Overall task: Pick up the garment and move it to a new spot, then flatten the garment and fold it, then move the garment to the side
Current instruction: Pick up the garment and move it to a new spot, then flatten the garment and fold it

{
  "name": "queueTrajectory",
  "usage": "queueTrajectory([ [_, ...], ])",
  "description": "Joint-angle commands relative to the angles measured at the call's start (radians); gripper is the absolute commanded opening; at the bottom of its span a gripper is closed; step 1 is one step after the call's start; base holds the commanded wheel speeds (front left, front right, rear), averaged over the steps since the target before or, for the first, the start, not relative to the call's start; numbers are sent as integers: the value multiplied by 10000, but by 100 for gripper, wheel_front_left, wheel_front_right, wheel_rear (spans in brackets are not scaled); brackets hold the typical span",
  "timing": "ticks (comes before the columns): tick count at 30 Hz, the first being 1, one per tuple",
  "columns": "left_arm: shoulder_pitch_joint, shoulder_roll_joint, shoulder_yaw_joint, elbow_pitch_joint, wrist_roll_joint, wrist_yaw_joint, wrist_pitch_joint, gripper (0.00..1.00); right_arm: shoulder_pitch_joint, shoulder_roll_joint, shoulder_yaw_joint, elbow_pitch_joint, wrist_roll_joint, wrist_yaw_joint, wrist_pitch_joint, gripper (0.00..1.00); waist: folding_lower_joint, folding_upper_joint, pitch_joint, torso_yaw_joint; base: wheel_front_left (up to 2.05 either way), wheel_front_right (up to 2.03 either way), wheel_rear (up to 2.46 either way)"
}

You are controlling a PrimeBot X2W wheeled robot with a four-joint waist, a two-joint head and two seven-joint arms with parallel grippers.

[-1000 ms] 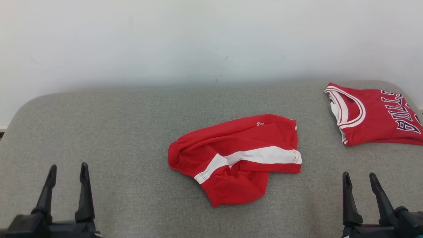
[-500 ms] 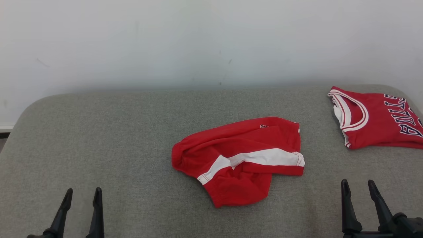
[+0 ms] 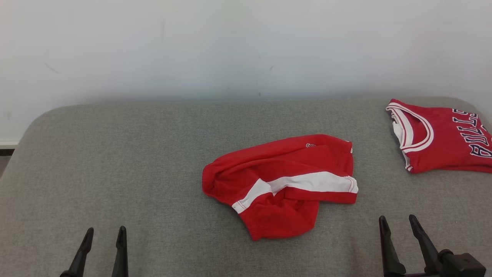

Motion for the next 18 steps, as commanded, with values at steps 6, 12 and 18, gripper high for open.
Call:
queueTrajectory([
  [6,37,-105,142,126,143,-29,-51,100,-70,4,77,159,22,-28,-143,100,0,0,2,14,0,0,0],
  [12,95,-140,217,209,180,-29,-51,100,-90,24,65,230,42,-28,-167,100,0,0,14,-7,0,0,0],
  [18,108,-171,261,293,206,-66,-51,100,-82,40,35,256,43,-28,-171,100,0,0,25,-7,0,0,0],
])
